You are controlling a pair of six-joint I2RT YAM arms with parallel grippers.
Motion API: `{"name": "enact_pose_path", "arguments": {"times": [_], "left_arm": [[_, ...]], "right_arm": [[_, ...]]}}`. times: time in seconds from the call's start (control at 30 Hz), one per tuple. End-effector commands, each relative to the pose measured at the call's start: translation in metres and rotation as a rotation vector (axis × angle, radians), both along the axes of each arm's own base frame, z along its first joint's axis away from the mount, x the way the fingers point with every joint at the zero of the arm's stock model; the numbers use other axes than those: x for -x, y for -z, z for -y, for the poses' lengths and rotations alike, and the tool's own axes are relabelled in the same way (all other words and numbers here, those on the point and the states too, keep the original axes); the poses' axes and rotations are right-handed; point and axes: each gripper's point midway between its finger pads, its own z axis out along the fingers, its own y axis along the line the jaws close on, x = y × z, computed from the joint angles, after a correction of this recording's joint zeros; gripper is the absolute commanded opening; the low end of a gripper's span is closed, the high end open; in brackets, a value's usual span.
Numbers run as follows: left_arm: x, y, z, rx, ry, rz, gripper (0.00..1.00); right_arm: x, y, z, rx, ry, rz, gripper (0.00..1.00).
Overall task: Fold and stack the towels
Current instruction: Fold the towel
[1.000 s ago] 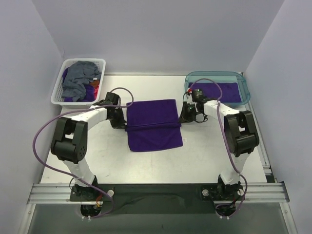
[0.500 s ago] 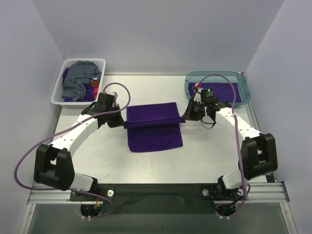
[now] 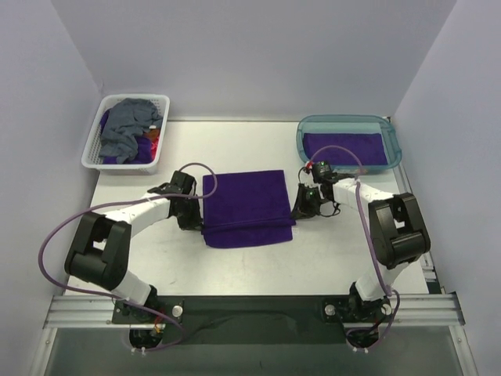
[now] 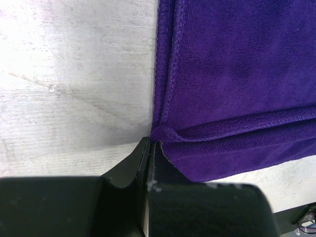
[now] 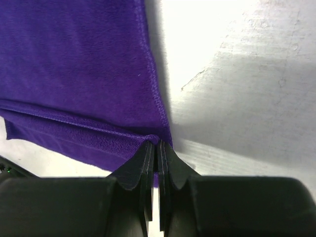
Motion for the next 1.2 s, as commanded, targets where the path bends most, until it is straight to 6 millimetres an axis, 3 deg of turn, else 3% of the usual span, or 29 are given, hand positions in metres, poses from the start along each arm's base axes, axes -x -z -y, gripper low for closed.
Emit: {"name": "enact_pose_path", "arguments": {"times": [0.0, 0.27, 0.57, 1.17], "left_arm": [[0.005, 0.017, -0.032, -0.158, -0.03, -0.022, 0.0], [0.006, 0.014, -0.034, -0.169, -0.032, -0.008, 0.0], [0.003, 0.003, -0.031, -0.151, -0.029, 0.016, 0.0], [-0.005, -0.041, -0.029, -0.125, -0.033, 0.118, 0.0]], "right_arm": [[0.001, 0.019, 0.027, 0.126, 0.047, -0.016, 0.0], [0.005, 0.027, 0.031, 0.151, 0.041, -0.022, 0.0], [0.002, 0.018, 0.03, 0.139, 0.051, 0.001, 0.0], [-0.004, -0.029, 0.022, 0.108, 0.052, 0.109, 0.0]]}}
